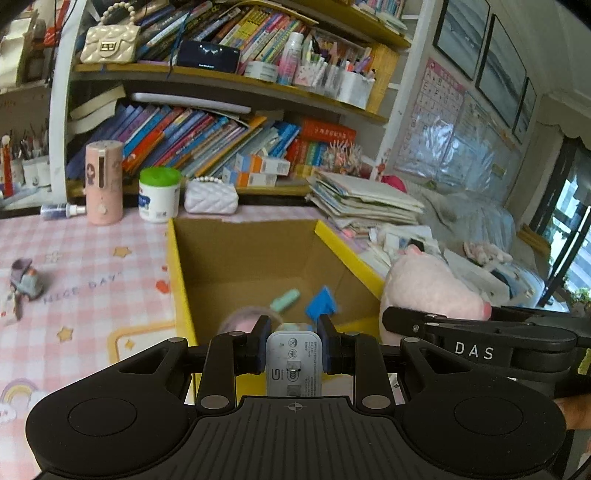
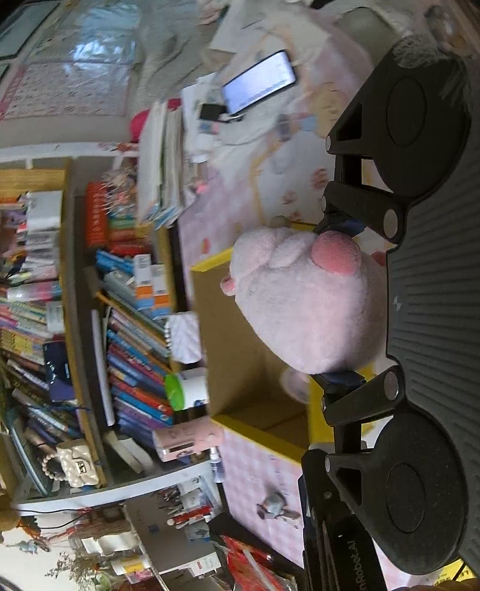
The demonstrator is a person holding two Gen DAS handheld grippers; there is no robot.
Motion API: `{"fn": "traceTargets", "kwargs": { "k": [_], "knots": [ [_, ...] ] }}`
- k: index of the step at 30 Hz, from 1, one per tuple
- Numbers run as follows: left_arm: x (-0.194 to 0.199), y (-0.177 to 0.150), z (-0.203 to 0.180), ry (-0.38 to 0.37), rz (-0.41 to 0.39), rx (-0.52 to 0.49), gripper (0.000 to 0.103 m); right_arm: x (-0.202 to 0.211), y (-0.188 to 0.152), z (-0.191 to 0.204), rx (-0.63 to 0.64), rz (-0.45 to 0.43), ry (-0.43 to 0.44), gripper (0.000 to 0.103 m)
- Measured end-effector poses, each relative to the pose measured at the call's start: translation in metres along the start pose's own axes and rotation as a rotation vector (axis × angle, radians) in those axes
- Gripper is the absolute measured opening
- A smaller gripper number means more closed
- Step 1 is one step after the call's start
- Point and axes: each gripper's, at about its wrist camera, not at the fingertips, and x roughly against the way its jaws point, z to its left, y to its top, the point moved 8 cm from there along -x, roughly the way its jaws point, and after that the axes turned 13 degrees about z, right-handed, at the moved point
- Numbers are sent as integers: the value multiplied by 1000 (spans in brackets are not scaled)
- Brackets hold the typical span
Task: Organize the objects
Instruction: 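Lower both grippers into the box and open them to release the plug and pig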
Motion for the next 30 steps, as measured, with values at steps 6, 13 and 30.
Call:
{"fn": "traceTargets", "kwargs": {
  "k": [6, 13, 30],
  "knots": [
    [-26, 23, 6, 37, -2, 30, 25, -25, 32, -6, 61, -5, 22, 62],
    [-59, 38, 16, 114, 30, 38, 25, -63, 62, -8, 131, 16, 58, 62],
    [-114, 35, 25, 265, 118, -51, 25, -149, 68, 7, 396, 158, 88, 63]
  ]
}}
